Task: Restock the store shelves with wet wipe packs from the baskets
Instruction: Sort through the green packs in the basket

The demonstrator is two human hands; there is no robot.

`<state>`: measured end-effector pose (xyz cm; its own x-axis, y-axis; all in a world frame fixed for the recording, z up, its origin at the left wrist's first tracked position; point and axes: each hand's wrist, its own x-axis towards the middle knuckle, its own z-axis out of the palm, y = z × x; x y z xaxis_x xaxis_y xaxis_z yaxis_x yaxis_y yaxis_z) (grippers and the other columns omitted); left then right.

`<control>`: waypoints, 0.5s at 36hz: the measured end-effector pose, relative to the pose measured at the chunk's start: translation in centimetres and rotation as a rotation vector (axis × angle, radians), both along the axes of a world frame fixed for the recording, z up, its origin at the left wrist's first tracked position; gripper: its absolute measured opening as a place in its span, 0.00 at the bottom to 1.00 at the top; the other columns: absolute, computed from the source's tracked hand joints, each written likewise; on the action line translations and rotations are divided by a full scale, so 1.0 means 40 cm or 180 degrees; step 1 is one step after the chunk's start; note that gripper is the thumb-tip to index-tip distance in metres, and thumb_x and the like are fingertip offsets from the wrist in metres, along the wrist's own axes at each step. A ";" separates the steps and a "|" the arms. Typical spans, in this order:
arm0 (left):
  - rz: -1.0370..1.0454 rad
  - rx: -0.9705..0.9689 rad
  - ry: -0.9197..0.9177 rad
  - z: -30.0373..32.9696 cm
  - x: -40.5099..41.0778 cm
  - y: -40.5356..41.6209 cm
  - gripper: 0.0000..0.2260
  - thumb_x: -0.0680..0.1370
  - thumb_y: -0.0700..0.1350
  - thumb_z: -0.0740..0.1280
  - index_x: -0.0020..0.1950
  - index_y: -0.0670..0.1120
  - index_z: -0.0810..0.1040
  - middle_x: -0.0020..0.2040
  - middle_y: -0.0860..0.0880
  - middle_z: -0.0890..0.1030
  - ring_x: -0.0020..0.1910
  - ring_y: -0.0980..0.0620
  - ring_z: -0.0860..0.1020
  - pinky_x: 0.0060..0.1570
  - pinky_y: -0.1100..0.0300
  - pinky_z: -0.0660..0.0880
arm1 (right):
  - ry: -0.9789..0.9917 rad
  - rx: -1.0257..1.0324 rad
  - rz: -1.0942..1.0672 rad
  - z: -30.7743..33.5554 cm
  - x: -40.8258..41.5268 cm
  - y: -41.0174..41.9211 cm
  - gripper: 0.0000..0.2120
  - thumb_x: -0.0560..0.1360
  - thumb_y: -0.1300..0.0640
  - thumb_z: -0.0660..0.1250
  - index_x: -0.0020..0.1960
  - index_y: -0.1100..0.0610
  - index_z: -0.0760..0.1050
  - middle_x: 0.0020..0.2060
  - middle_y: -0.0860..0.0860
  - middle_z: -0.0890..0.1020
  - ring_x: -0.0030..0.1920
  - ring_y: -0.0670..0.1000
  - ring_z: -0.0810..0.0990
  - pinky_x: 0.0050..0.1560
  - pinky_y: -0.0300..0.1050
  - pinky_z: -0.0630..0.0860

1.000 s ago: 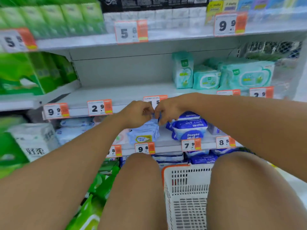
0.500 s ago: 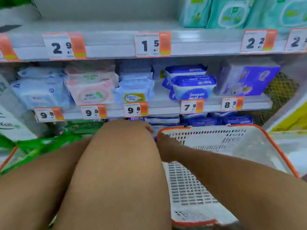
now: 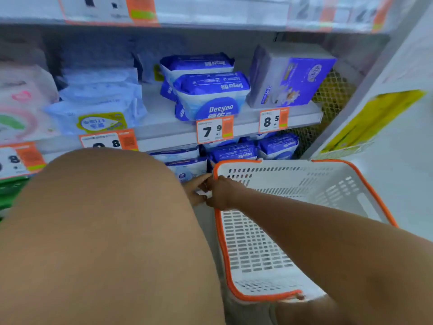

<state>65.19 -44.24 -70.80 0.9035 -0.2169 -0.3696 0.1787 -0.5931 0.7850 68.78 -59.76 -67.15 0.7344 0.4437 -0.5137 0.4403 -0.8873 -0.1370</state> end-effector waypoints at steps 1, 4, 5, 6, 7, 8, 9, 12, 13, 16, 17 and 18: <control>-0.0087 -0.0111 -0.0019 0.003 0.005 -0.009 0.30 0.79 0.42 0.69 0.78 0.58 0.63 0.71 0.54 0.70 0.65 0.57 0.70 0.65 0.64 0.64 | -0.0004 -0.0112 -0.0026 0.010 0.019 -0.026 0.27 0.76 0.46 0.66 0.72 0.53 0.66 0.65 0.59 0.73 0.64 0.62 0.75 0.61 0.54 0.74; -0.0464 -0.0175 -0.0014 0.021 0.014 -0.035 0.27 0.81 0.38 0.65 0.79 0.50 0.60 0.68 0.51 0.71 0.59 0.54 0.75 0.54 0.74 0.69 | -0.0087 -0.0537 -0.0203 0.025 0.084 -0.157 0.28 0.77 0.49 0.66 0.73 0.55 0.63 0.66 0.60 0.72 0.65 0.62 0.75 0.62 0.55 0.74; -0.0523 -0.0137 -0.0035 0.021 0.018 -0.034 0.26 0.81 0.38 0.65 0.77 0.51 0.61 0.67 0.51 0.72 0.59 0.53 0.76 0.54 0.73 0.70 | -0.0108 -0.0667 -0.0255 0.034 0.102 -0.208 0.27 0.77 0.50 0.66 0.73 0.55 0.63 0.66 0.60 0.73 0.65 0.62 0.75 0.62 0.55 0.74; -0.0574 -0.0149 -0.0073 0.015 0.021 -0.031 0.26 0.81 0.38 0.65 0.76 0.53 0.62 0.67 0.51 0.72 0.61 0.53 0.75 0.59 0.71 0.70 | -0.0100 -0.0819 -0.0315 0.041 0.117 -0.262 0.26 0.78 0.52 0.65 0.73 0.56 0.63 0.66 0.60 0.73 0.65 0.62 0.76 0.61 0.53 0.74; -0.0623 -0.0141 -0.0146 0.011 0.023 -0.031 0.25 0.81 0.38 0.66 0.74 0.55 0.62 0.67 0.51 0.73 0.63 0.54 0.74 0.63 0.68 0.71 | -0.0112 -0.0997 -0.0333 0.048 0.129 -0.308 0.25 0.78 0.54 0.65 0.72 0.57 0.63 0.65 0.60 0.74 0.64 0.62 0.77 0.60 0.51 0.74; -0.0647 -0.0142 -0.0211 0.014 0.028 -0.038 0.25 0.80 0.38 0.66 0.72 0.57 0.63 0.67 0.51 0.73 0.65 0.54 0.74 0.64 0.66 0.71 | -0.0130 -0.1202 -0.0319 0.056 0.140 -0.344 0.24 0.79 0.56 0.64 0.72 0.58 0.63 0.64 0.60 0.76 0.62 0.61 0.78 0.58 0.49 0.75; -0.0664 -0.0148 -0.0236 0.017 0.038 -0.046 0.25 0.80 0.38 0.67 0.71 0.58 0.64 0.66 0.51 0.74 0.65 0.54 0.74 0.63 0.67 0.72 | -0.0110 -0.1411 -0.0297 0.062 0.148 -0.369 0.24 0.79 0.57 0.63 0.73 0.59 0.63 0.64 0.59 0.76 0.61 0.60 0.78 0.57 0.48 0.75; -0.0760 -0.0121 -0.0281 0.051 0.069 -0.056 0.24 0.80 0.40 0.68 0.73 0.56 0.67 0.65 0.48 0.76 0.61 0.50 0.77 0.63 0.61 0.74 | 0.0068 -0.1903 -0.0300 0.080 0.168 -0.364 0.26 0.79 0.50 0.65 0.74 0.58 0.65 0.68 0.56 0.75 0.65 0.58 0.77 0.62 0.49 0.74; -0.0762 -0.0052 -0.0357 0.071 0.077 -0.046 0.24 0.79 0.39 0.69 0.73 0.53 0.68 0.64 0.47 0.77 0.61 0.48 0.78 0.63 0.57 0.75 | 0.0091 -0.1990 -0.0252 0.103 0.167 -0.332 0.24 0.78 0.46 0.67 0.69 0.56 0.70 0.67 0.54 0.76 0.65 0.58 0.76 0.64 0.51 0.74; -0.0541 0.0043 -0.0455 0.158 0.089 0.001 0.24 0.78 0.33 0.68 0.73 0.41 0.68 0.58 0.42 0.79 0.54 0.49 0.81 0.56 0.56 0.78 | -0.0062 -0.1500 0.0089 0.178 0.166 -0.167 0.22 0.76 0.45 0.70 0.66 0.55 0.74 0.64 0.53 0.78 0.64 0.59 0.78 0.61 0.54 0.75; -0.0464 0.0102 -0.0454 0.196 0.088 0.023 0.23 0.78 0.32 0.68 0.72 0.38 0.69 0.56 0.40 0.79 0.51 0.54 0.81 0.53 0.59 0.78 | -0.0140 -0.1087 0.0281 0.209 0.163 -0.089 0.21 0.78 0.46 0.68 0.65 0.56 0.75 0.62 0.54 0.79 0.61 0.58 0.79 0.57 0.50 0.75; -0.0413 0.0153 -0.0453 0.234 0.085 0.044 0.23 0.77 0.32 0.69 0.71 0.36 0.70 0.55 0.39 0.80 0.49 0.58 0.81 0.51 0.61 0.78 | -0.0123 -0.0659 0.0504 0.239 0.156 -0.012 0.17 0.79 0.47 0.67 0.62 0.57 0.77 0.58 0.56 0.80 0.55 0.58 0.81 0.51 0.46 0.75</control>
